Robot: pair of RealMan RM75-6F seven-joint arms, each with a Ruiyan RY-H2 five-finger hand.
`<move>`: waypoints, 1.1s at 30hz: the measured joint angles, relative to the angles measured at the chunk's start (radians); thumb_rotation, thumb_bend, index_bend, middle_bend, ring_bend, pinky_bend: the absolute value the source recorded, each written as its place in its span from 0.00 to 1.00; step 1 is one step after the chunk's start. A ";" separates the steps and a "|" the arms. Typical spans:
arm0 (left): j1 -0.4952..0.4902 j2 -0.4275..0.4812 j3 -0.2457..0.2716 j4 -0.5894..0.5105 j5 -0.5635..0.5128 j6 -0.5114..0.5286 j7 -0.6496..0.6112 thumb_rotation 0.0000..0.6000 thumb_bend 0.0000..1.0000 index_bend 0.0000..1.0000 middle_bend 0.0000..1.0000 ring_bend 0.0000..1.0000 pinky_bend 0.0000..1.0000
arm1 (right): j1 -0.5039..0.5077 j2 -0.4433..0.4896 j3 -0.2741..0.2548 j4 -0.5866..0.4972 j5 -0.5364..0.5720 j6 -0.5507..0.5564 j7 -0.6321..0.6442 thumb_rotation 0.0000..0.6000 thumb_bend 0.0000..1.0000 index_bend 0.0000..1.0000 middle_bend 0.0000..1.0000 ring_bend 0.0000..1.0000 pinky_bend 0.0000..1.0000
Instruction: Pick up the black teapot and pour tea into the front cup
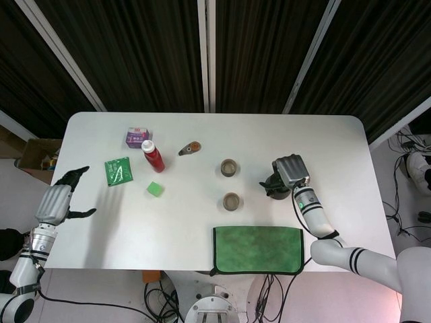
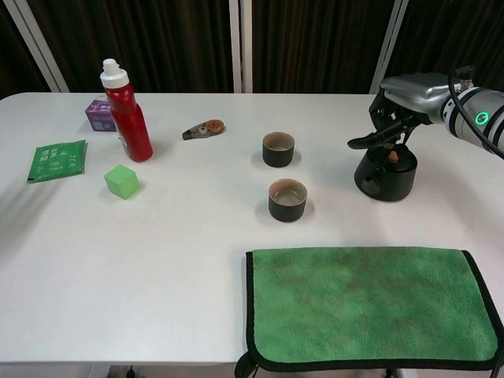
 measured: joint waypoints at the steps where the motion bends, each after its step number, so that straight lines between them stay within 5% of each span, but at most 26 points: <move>1: 0.000 0.000 0.000 0.000 0.000 -0.001 0.001 1.00 0.03 0.10 0.13 0.13 0.27 | 0.000 0.000 0.000 0.000 -0.001 0.000 0.000 0.42 0.00 0.59 0.57 0.46 0.30; 7: 0.000 0.003 -0.001 -0.002 -0.001 0.002 0.003 1.00 0.03 0.10 0.13 0.13 0.27 | -0.007 0.010 0.007 -0.009 -0.005 0.000 0.011 0.42 0.00 0.22 0.21 0.08 0.03; 11: 0.004 0.008 -0.004 -0.003 -0.005 0.008 0.004 1.00 0.03 0.10 0.13 0.13 0.27 | -0.018 0.023 0.016 -0.027 -0.027 0.018 0.044 0.42 0.00 0.02 0.07 0.00 0.00; 18: 0.014 0.019 -0.010 -0.009 -0.011 0.026 0.009 1.00 0.03 0.10 0.13 0.13 0.26 | -0.070 0.083 0.040 -0.118 -0.125 0.138 0.155 0.42 0.00 0.00 0.01 0.00 0.00; 24: 0.026 0.028 -0.014 -0.024 -0.013 0.051 0.023 1.00 0.03 0.10 0.13 0.13 0.26 | -0.186 0.188 0.038 -0.261 -0.235 0.349 0.217 0.42 0.01 0.00 0.00 0.00 0.00; 29: 0.041 0.032 -0.014 -0.038 -0.013 0.084 0.069 1.00 0.03 0.10 0.13 0.13 0.26 | -0.349 0.270 -0.012 -0.358 -0.314 0.550 0.240 0.41 0.06 0.00 0.00 0.00 0.00; 33: 0.067 0.023 -0.007 -0.042 -0.007 0.141 0.166 1.00 0.03 0.10 0.13 0.13 0.25 | -0.501 0.287 -0.102 -0.382 -0.343 0.679 0.211 0.41 0.08 0.00 0.00 0.00 0.00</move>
